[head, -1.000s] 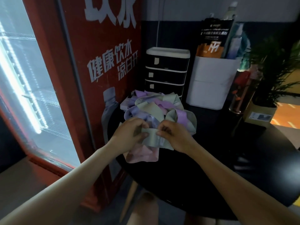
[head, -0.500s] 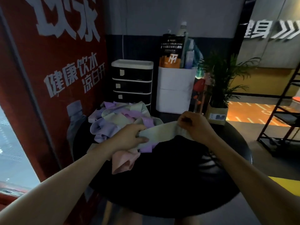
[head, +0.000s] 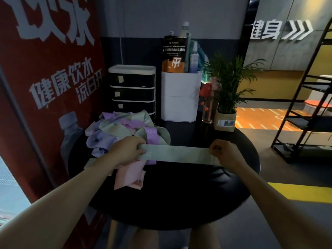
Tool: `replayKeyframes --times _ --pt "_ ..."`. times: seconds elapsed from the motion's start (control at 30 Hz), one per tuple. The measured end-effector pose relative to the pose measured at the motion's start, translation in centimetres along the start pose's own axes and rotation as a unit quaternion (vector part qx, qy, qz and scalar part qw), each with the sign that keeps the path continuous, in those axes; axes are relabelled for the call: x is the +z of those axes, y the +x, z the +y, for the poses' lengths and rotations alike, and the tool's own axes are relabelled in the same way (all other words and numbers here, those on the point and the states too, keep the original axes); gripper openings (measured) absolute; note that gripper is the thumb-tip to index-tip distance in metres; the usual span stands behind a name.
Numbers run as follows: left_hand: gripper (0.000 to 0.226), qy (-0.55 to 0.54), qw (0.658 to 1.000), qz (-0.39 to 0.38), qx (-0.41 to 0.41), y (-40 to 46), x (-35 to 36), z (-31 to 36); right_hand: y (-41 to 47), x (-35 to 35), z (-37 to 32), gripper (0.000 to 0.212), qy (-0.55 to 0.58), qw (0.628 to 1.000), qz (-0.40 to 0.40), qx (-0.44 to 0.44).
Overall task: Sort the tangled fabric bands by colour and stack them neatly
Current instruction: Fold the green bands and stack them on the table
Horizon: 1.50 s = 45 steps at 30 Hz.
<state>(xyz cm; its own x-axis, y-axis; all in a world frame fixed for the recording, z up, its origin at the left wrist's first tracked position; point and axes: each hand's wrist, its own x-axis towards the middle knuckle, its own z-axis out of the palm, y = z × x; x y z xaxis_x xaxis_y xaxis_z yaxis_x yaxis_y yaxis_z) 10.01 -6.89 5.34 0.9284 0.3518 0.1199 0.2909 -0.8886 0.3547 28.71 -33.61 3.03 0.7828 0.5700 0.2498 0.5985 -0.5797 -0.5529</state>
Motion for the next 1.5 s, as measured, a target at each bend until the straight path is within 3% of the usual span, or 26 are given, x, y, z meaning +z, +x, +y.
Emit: replayKeyframes --times 0.17,0.3,0.43,0.6,0.77,0.83,0.97,1.17,1.3,1.5 --pt "0.019 -0.171 0.981 0.090 -0.025 1.4 1.0 1.7 -0.8 0.8 1.9 0.008 0.005 0.998 -0.066 0.024" --pt "0.017 -0.334 0.931 0.132 -0.063 3.2 1.8 3.4 -1.0 0.1 3.9 0.005 -0.008 0.992 -0.118 0.044" --pt "0.011 -0.397 0.897 0.170 -0.094 6.1 2.5 4.3 0.1 -0.8 6.5 0.010 0.109 0.988 -0.070 0.088" --pt "0.019 -0.412 0.891 0.152 -0.113 11.3 4.1 5.2 4.0 -1.4 9.9 0.026 0.260 0.947 0.058 0.180" --pt "0.004 -0.297 0.934 0.167 -0.104 16.6 7.6 7.5 8.6 -1.7 13.5 0.015 0.189 0.953 0.131 0.199" --pt "0.006 -0.248 0.949 0.166 -0.103 18.4 9.0 8.3 10.1 -1.7 15.0 0.010 0.151 0.958 0.144 0.195" --pt "0.006 -0.235 0.952 0.151 -0.125 21.5 12.1 9.4 12.1 -1.5 18.1 0.032 0.122 0.962 0.157 0.187" --pt "0.017 -0.242 0.950 0.119 -0.159 23.8 15.5 9.3 13.4 -1.5 21.1 0.031 0.130 0.955 0.170 0.206" --pt "0.021 -0.233 0.951 0.124 -0.162 24.3 16.3 9.1 13.3 -1.2 22.1 0.008 0.124 0.958 0.168 0.197" --pt "0.014 -0.217 0.954 0.137 -0.155 24.0 16.5 8.2 12.6 -1.1 22.3 0.017 0.113 0.963 0.159 0.186"
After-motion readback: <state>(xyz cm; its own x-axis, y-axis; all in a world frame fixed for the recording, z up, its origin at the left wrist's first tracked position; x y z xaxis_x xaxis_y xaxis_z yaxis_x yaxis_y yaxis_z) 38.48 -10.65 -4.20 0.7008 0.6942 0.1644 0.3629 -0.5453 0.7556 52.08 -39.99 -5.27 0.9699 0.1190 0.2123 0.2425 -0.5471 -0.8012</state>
